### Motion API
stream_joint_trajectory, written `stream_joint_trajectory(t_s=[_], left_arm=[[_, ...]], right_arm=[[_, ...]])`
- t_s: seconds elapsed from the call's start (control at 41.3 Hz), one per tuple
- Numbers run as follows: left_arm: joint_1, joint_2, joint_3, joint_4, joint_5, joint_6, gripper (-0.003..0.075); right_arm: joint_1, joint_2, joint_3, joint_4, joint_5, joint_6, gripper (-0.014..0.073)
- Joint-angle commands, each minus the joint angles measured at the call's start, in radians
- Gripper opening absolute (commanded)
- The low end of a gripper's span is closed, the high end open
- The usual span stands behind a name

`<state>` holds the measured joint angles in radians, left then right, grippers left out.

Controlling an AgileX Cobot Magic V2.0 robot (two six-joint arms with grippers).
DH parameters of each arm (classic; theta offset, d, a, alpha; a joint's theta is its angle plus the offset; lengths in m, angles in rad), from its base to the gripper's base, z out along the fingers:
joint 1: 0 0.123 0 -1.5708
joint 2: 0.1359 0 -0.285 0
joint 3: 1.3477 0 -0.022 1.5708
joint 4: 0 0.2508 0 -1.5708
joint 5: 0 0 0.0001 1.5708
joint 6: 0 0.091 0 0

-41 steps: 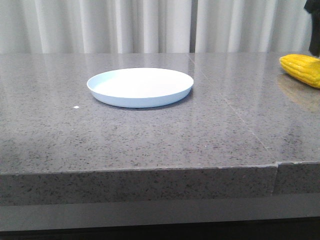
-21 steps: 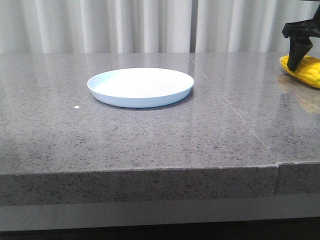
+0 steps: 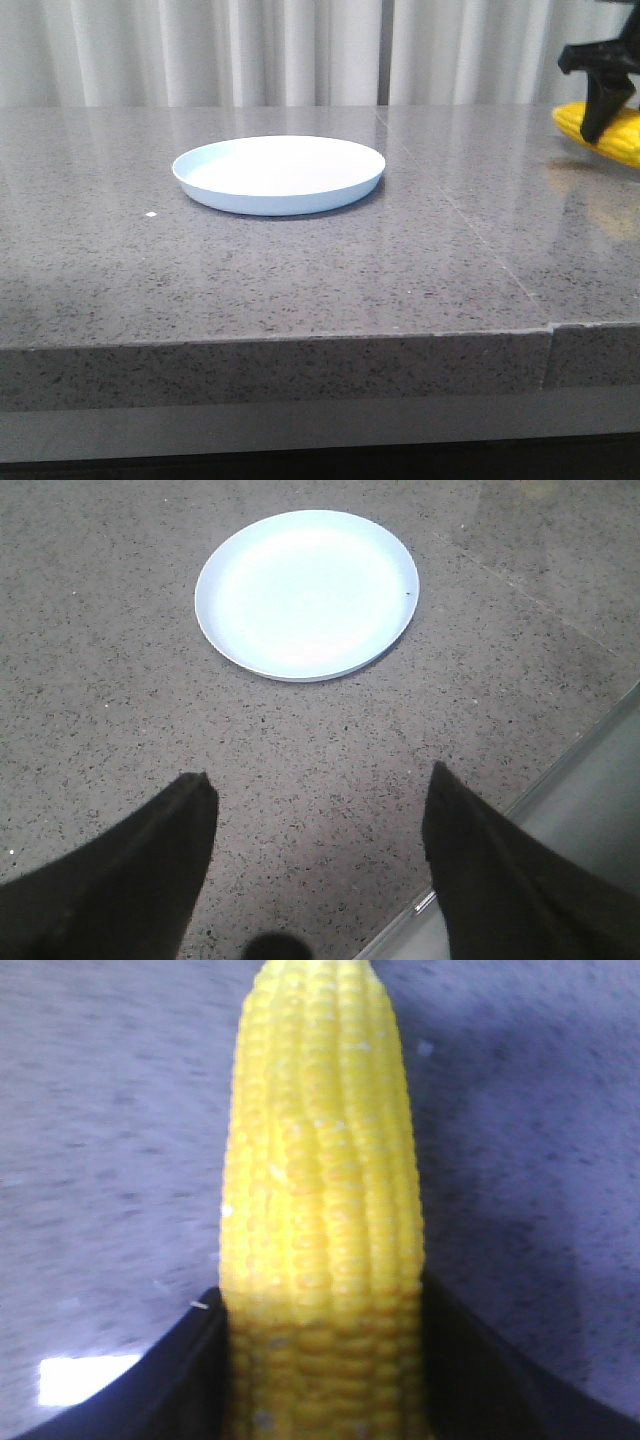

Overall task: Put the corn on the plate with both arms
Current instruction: 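Lower the right gripper onto the yellow corn and grasp it, then carry the corn with the right gripper over the white plate and lower it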

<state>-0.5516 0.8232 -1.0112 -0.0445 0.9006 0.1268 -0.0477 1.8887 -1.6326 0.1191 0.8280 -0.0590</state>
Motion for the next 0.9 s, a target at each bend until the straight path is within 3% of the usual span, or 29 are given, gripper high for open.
stream_joint_trajectory(t_s=[0.0,0.242,0.412,0.678,0.872], left_arm=[[-0.009,-0.005,-0.026,-0.009,-0.068,-0.010,0.0440],[-0.009,-0.005,-0.026,-0.009,-0.068,-0.010,0.0440],[-0.009,-0.005,-0.026,-0.009,-0.068,-0.010,0.0440],[-0.009,-0.005,-0.026,-0.009,-0.068,-0.010,0.0440],[-0.009,-0.005,-0.026,-0.009,-0.068,-0.010,0.0440]], right_arm=[[0.066,-0.126,-0.033,0.013,-0.016,-0.019,0.0240],[0.290,-0.201,-0.033,0.049,0.001,-0.020,0.0240],[0.417,-0.183,-0.033,0.141,-0.027,-0.014,0.0240],[0.517,-0.104,-0.033,0.281,-0.164,-0.010,0.0248],[0.529,-0.040,-0.033,0.296,-0.263,0.003,0.0328]])
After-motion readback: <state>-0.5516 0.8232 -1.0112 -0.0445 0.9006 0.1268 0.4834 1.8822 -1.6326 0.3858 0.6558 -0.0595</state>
